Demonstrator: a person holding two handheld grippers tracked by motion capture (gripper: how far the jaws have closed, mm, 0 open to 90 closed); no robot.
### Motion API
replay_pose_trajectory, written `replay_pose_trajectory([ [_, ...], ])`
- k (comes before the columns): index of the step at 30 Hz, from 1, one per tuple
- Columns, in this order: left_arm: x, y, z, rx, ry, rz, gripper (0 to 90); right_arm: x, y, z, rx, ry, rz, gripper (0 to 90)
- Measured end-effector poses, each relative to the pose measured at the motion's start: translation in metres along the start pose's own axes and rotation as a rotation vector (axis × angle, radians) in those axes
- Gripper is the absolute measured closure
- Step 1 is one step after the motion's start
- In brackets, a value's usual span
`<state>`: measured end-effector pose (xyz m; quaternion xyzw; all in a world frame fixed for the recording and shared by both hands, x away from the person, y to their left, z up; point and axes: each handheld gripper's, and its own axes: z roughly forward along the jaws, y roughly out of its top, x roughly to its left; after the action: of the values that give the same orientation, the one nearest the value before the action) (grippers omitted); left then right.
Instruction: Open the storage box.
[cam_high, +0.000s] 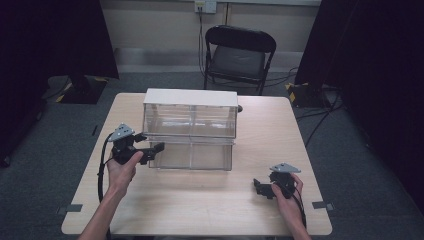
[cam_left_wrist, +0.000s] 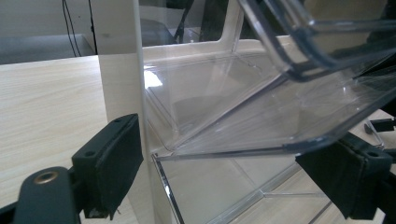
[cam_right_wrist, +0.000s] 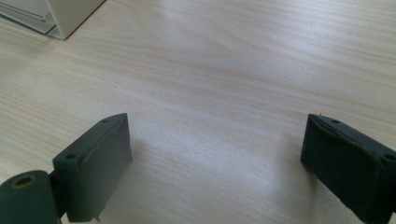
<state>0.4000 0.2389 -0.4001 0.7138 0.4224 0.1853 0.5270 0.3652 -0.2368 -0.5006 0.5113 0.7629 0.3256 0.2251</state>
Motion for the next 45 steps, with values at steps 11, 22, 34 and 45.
replay_pose_trajectory([
  [11,-0.0019,0.0012,-0.0007,-0.005,-0.016,-0.013,14.3,0.0,0.0,0.0,0.0,0.0,0.0,7.8],
  [22,-0.0051,0.0037,-0.0014,-0.001,-0.016,0.016,14.5,0.0,0.0,0.0,0.0,0.0,0.0,7.8],
  [34,-0.0056,0.0039,-0.0016,0.0,-0.015,0.018,14.5,0.0,0.0,0.0,0.0,0.0,0.0,7.8],
  [45,-0.0071,0.0048,-0.0024,-0.001,-0.011,0.02,14.5,0.0,0.0,0.0,0.0,0.0,0.0,7.8],
])
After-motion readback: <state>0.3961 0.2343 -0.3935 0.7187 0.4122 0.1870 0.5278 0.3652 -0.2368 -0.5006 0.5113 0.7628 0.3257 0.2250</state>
